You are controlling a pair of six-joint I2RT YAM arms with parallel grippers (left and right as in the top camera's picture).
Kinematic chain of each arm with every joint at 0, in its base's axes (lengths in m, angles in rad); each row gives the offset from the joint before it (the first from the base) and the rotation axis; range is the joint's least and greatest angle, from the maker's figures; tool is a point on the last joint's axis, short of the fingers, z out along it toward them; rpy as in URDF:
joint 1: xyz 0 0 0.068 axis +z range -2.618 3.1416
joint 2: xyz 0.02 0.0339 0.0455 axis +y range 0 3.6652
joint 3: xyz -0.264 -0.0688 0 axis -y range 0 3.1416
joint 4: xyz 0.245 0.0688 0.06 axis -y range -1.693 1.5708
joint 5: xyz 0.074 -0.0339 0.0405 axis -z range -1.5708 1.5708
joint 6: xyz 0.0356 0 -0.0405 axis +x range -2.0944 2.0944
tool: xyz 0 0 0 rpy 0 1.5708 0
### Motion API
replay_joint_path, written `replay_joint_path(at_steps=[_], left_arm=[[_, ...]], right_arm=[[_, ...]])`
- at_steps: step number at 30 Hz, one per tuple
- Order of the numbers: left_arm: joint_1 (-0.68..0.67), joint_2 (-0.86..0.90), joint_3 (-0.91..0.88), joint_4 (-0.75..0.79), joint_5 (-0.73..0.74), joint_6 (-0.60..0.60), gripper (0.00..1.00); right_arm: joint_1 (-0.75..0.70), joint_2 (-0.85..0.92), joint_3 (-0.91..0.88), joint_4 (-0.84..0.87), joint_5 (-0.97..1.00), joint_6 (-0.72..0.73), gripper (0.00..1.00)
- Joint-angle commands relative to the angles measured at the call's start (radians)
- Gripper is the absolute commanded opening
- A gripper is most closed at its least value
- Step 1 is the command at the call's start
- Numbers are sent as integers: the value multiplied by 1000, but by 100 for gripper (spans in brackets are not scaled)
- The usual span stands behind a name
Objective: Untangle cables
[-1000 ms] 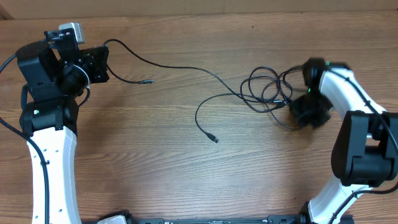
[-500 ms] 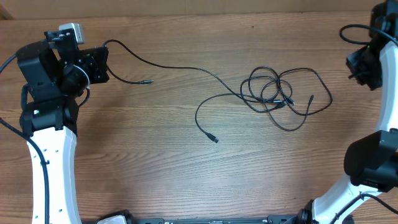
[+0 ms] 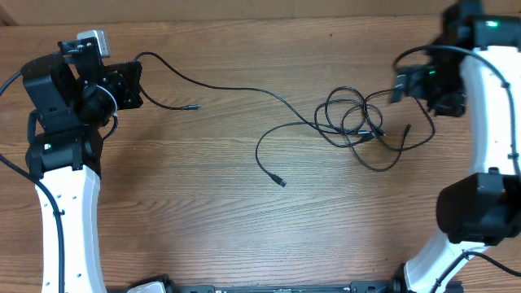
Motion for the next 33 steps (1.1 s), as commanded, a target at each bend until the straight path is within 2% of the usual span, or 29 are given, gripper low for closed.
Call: replay_joint_path(at_steps=[1,6,11,17,26,33], left_arm=[[10,-23,13,4,-5,19,4],[10,-24,13,4,-5,19,4],[10,-24,13,5,-5,19,4],[10,-24,13,4,-5,18,4],[10,-24,13,4,36,11,4],[10,-24,13,4,60,-7,4]], right_arm=[[80,-13,-68,7,-80,-210,100],[157,-13,-314,101,-27,-230,100],[180,-18,-535,253,-28,-128,100],[180,-106,-670,387,-35,-24,100],[180,-344,-975,657,-111,-50,100],[183,-342,-991,752,-119,-160,100]])
